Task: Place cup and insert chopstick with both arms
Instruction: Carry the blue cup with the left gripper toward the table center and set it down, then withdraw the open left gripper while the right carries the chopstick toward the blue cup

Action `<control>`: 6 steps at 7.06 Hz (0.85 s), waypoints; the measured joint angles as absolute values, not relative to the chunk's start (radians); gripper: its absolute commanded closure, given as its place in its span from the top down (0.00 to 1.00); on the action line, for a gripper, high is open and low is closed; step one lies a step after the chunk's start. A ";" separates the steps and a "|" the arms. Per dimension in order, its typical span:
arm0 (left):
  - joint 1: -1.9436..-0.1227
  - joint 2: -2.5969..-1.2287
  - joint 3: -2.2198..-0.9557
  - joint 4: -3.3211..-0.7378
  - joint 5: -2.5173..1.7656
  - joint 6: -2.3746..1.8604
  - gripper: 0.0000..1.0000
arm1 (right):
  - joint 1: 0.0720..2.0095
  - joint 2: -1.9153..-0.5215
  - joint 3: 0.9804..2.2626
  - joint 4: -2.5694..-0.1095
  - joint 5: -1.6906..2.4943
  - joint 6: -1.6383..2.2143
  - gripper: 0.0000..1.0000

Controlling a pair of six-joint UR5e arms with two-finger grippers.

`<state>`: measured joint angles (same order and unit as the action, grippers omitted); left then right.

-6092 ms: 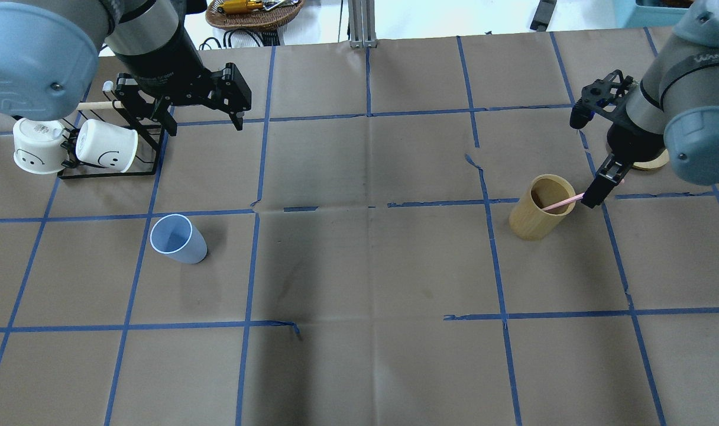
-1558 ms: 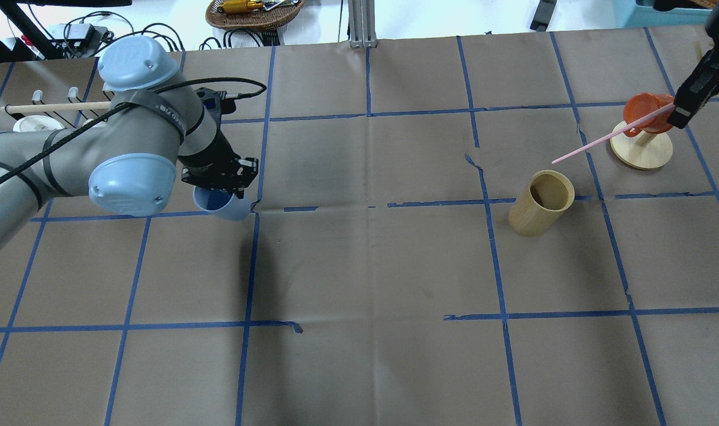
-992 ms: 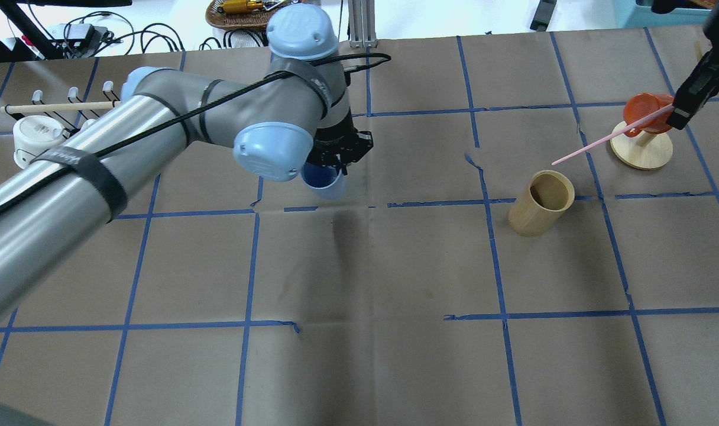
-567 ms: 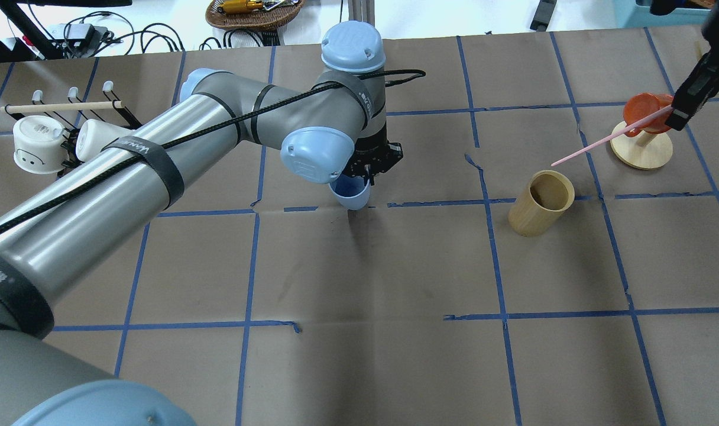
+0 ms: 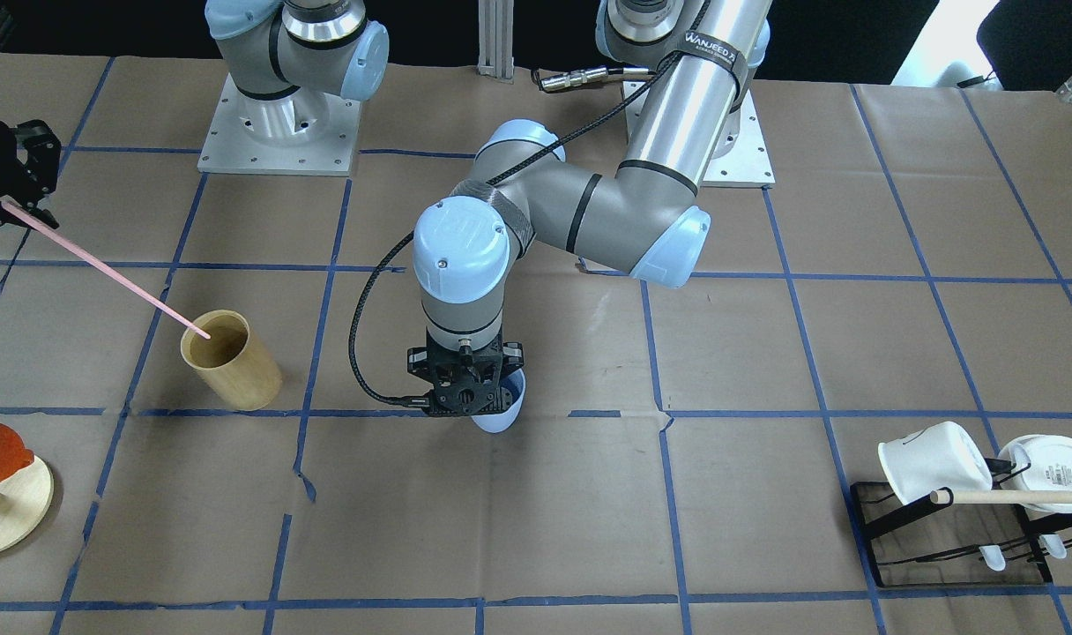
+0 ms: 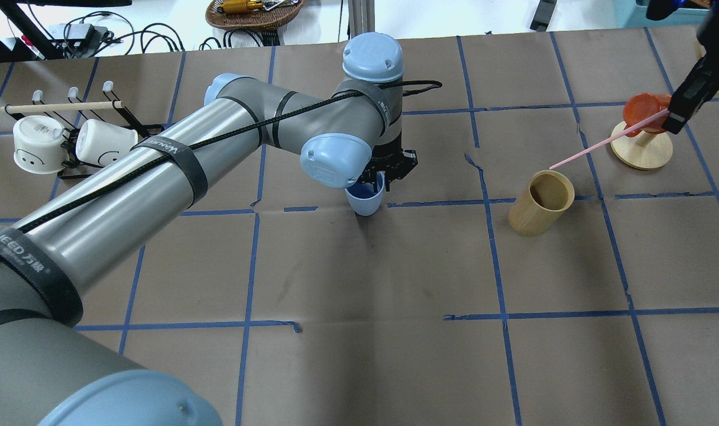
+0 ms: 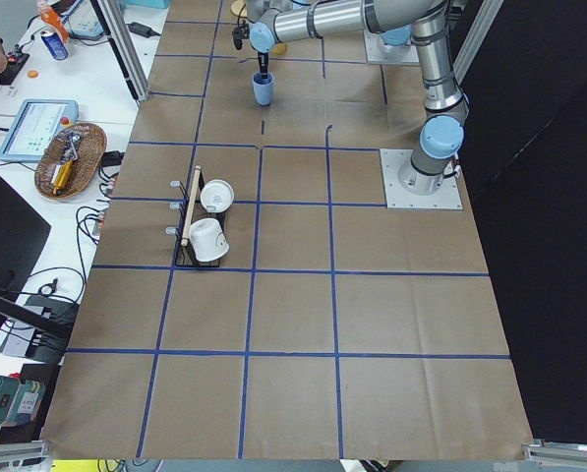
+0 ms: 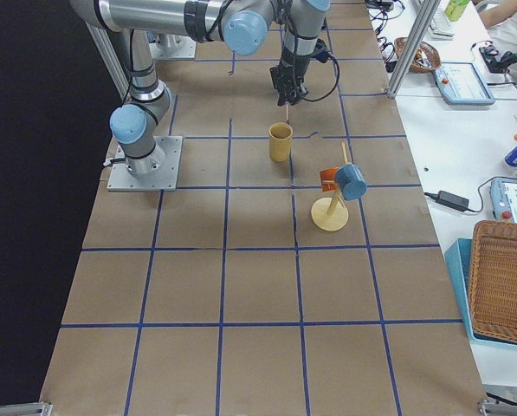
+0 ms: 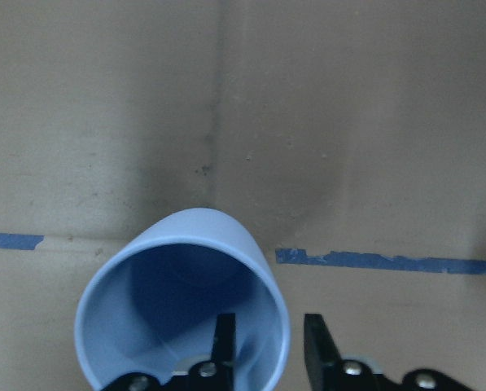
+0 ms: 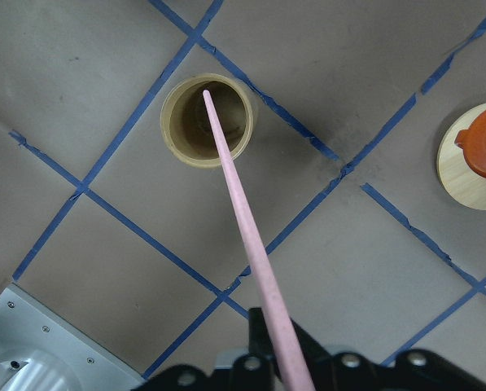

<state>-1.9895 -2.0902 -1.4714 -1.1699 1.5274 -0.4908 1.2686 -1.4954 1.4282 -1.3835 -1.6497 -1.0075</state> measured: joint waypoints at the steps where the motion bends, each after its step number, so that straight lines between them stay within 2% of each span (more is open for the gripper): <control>1: -1.984 -2.058 -1.471 -1.192 1.511 -0.485 1.00 | 1.269 -1.497 1.423 -1.393 -1.650 -1.006 0.01; 3: -1.936 -1.966 -1.467 -1.300 1.485 -0.450 1.00 | 1.279 -1.499 1.418 -1.401 -1.647 -0.989 0.01; 6: -1.792 -1.761 -1.467 -1.605 1.469 -0.259 1.00 | 1.366 -1.505 1.412 -1.407 -1.646 -0.899 0.01</control>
